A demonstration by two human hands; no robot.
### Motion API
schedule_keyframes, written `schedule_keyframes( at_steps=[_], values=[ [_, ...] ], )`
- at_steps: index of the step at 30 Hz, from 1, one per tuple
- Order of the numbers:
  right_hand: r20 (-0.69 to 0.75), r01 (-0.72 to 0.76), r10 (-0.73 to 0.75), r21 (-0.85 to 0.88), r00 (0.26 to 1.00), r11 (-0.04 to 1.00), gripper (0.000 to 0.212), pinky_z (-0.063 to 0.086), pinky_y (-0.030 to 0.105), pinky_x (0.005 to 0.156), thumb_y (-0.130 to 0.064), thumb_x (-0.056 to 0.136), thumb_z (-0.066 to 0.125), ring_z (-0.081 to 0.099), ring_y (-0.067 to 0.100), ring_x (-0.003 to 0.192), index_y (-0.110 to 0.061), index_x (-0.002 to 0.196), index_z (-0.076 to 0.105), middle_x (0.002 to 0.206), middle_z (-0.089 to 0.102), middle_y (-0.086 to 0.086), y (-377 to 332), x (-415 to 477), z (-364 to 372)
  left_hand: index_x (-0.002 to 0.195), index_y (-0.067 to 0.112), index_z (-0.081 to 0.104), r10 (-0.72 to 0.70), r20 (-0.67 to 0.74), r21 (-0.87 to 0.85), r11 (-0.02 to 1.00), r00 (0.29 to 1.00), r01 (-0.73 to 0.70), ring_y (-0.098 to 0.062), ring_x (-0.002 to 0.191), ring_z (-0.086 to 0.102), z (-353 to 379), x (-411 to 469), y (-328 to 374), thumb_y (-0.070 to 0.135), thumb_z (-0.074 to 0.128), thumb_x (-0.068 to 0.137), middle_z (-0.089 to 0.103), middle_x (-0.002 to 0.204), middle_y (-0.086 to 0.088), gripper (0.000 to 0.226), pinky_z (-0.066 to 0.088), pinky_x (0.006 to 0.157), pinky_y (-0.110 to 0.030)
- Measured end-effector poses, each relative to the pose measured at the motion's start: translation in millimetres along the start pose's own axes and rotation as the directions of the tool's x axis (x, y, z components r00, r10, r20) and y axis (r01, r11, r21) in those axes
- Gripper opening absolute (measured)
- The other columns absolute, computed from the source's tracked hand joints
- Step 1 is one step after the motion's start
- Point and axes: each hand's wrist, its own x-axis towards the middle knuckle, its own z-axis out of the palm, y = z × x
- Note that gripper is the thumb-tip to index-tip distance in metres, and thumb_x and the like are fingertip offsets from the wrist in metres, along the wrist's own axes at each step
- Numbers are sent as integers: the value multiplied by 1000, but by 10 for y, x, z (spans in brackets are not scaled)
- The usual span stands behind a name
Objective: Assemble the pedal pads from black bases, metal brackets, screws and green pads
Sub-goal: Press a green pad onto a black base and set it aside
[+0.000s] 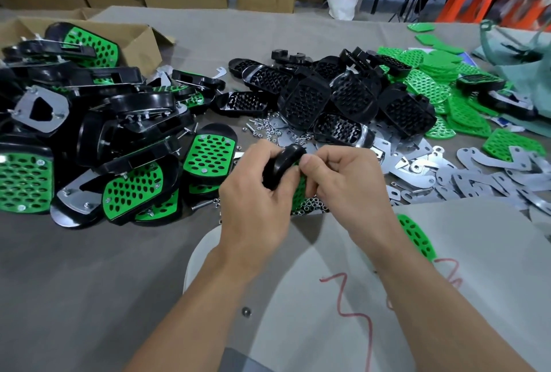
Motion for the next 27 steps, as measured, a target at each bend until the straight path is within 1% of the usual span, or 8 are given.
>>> schedule_keyframes(
  at_steps=[5, 9, 12, 14, 18, 21, 24, 27],
  values=[
    [-103, 60, -87, -240, 991, 969, 25, 41, 31, 43, -22, 88, 68, 51, 19, 43, -15, 63, 70, 51, 62, 5, -56, -7, -16, 88, 24, 59, -15, 37, -28, 999, 999, 16, -9, 72, 55, 23, 47, -5, 26, 73, 90, 57, 75, 13, 14, 40, 62, -16],
    [-92, 236, -356, -592, 930, 770, 22, 48, 38, 55, -21, 86, 71, 59, 28, 56, -10, 67, 67, 55, 62, 2, -103, -50, 12, 88, 23, 71, -144, 62, -158, 976, 988, 152, -15, 71, 59, 41, 126, -38, 24, 76, 80, 66, 75, 6, 10, 51, 67, -33],
    [-101, 260, -426, -660, 899, 705, 21, 44, 39, 55, -17, 84, 73, 58, 30, 55, -9, 66, 66, 55, 62, 3, -109, -67, 71, 94, 29, 76, -201, 89, -210, 953, 975, 216, -24, 78, 65, 30, 141, -34, 23, 77, 79, 71, 78, 5, 16, 56, 74, -44],
    [-127, 251, -419, -634, 899, 731, 20, 44, 40, 60, -17, 82, 74, 60, 27, 56, -10, 66, 66, 55, 62, 1, -99, -60, 69, 93, 29, 77, -206, 104, -206, 953, 973, 224, -21, 77, 64, 18, 138, -29, 24, 76, 79, 71, 76, 6, 15, 56, 72, -40],
    [-168, 206, -339, -529, 925, 823, 16, 50, 35, 57, -18, 78, 75, 57, 17, 54, -15, 65, 66, 54, 60, -4, -95, -70, 41, 86, 26, 75, -167, 184, -140, 971, 969, 194, -9, 60, 44, 12, 117, -43, 28, 69, 82, 53, 61, 8, 7, 40, 56, -27],
    [-157, 159, -277, -522, 948, 838, 15, 48, 32, 52, -20, 75, 72, 54, 18, 51, -16, 65, 63, 53, 57, -3, -109, -61, 39, 83, 29, 70, -78, 122, -44, 995, 989, 84, -8, 59, 41, 4, 79, -27, 26, 68, 85, 50, 60, 11, 4, 38, 55, -25],
    [-68, 10, -37, -359, 997, 933, 10, 46, 30, 48, -17, 74, 63, 55, 20, 45, -14, 65, 67, 50, 61, 1, -122, 6, 1, 101, 29, 69, 79, 69, 81, 993, 994, -84, -11, 67, 56, 0, 32, -3, 21, 69, 87, 63, 77, 11, 16, 46, 64, -30],
    [27, -204, 215, -214, 976, 955, 21, 38, 32, 50, -9, 75, 57, 45, 20, 42, -9, 55, 65, 49, 61, 11, -123, 45, 5, 103, 21, 69, 196, 13, 205, 959, 981, -194, -20, 74, 61, 55, 6, -12, 14, 70, 87, 70, 83, 5, 18, 48, 67, -38]
  ],
)
